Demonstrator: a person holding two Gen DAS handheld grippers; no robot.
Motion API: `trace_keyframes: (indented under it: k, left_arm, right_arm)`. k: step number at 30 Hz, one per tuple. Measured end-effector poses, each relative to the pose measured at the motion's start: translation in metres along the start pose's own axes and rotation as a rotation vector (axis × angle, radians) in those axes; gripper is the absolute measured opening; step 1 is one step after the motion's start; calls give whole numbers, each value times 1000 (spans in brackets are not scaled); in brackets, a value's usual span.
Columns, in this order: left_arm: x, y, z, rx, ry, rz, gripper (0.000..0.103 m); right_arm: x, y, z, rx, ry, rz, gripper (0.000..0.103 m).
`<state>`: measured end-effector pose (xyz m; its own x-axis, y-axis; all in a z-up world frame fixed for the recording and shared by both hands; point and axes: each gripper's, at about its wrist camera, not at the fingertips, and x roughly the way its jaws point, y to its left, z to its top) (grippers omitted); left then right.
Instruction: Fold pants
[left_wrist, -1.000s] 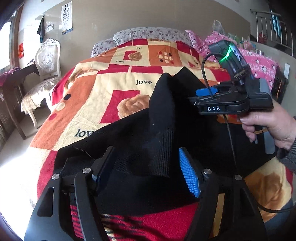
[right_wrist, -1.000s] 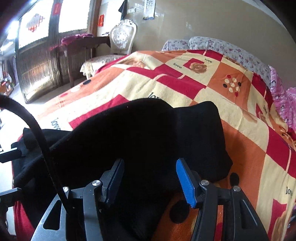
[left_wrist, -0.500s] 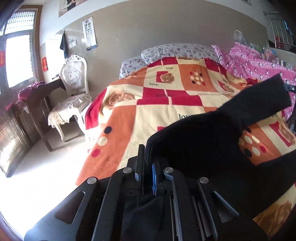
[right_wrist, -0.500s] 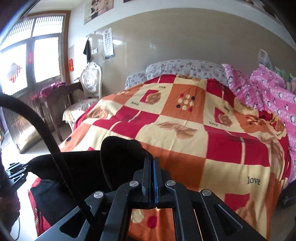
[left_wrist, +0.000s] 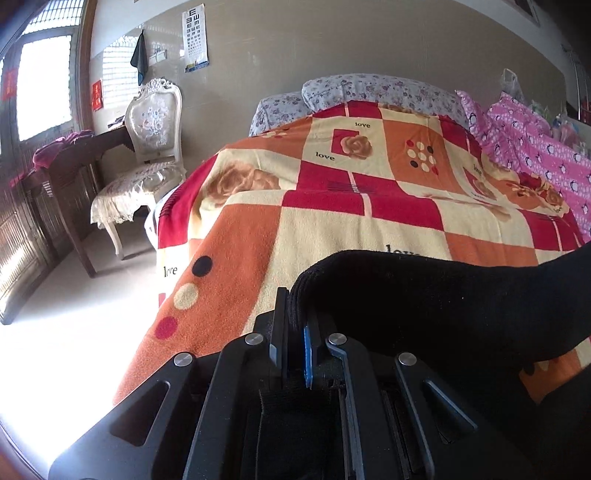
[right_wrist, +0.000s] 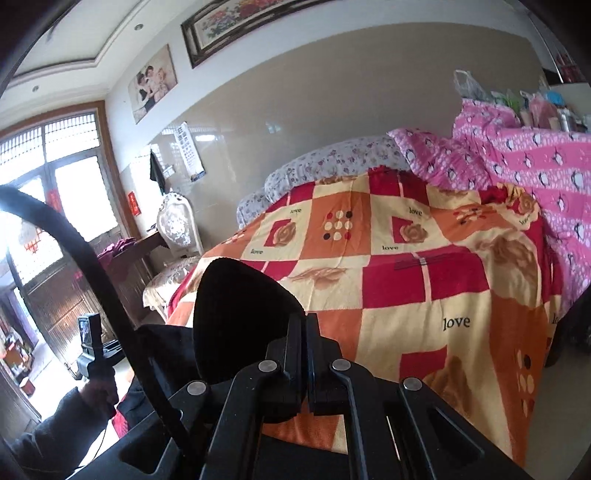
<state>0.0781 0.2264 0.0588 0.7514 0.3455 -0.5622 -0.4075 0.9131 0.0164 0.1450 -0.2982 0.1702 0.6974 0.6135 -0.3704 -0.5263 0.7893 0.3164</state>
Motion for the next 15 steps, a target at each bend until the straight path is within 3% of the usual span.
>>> trace_keyframes:
  k: [3, 7, 8, 11, 15]
  left_arm:
    - [25, 2, -2, -20, 58, 6, 5]
    - [60, 11, -5, -55, 186, 15, 25]
    - [68, 15, -5, -71, 213, 16, 25]
    - [80, 36, -2, -147, 243, 31, 25]
    - [69, 76, 1, -296, 205, 84, 25]
  right_arm:
    - [32, -35, -3, 66, 45, -33, 1]
    - [90, -104, -23, 258, 154, -123, 1]
    - [101, -124, -33, 325, 188, -144, 1]
    - [100, -158, -55, 411, 202, -295, 1]
    - [65, -154, -67, 301, 173, -350, 3]
